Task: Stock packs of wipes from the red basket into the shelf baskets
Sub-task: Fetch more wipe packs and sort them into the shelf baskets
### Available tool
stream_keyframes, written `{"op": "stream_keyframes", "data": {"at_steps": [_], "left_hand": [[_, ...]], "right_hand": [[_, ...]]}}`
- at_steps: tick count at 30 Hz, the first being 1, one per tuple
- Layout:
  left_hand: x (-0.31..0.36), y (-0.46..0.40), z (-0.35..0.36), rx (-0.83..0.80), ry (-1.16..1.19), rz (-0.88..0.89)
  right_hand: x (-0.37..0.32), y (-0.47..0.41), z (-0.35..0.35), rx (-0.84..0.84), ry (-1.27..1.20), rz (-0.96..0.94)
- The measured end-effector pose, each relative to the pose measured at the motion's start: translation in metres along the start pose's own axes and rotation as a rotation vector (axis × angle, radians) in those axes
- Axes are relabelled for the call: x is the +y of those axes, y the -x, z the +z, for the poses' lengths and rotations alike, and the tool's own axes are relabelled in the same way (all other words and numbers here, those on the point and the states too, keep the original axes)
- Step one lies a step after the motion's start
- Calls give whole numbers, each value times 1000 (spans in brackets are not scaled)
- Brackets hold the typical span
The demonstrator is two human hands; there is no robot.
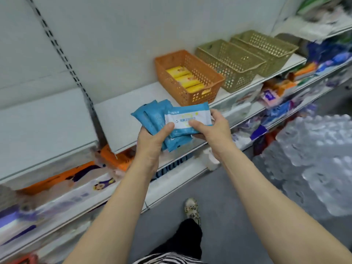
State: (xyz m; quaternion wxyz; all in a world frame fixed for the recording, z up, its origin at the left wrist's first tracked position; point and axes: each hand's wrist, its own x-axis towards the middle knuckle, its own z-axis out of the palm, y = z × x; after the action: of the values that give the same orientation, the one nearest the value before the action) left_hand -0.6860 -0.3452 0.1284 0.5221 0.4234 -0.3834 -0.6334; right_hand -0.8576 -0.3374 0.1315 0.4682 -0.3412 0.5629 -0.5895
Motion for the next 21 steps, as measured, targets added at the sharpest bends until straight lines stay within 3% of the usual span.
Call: {"op": "stream_keyframes", "data": {"at_steps": [6, 15, 21], "left_hand": [[3, -130, 110, 8, -8, 55], [-13, -248, 258, -136, -26, 34], [-30, -323, 320, -14, 4, 54]], "right_hand": [[-61, -141, -71, 5, 48, 15], [-128, -285, -194, 20, 41, -75], [-161, -405, -269, 115, 55, -149]]}}
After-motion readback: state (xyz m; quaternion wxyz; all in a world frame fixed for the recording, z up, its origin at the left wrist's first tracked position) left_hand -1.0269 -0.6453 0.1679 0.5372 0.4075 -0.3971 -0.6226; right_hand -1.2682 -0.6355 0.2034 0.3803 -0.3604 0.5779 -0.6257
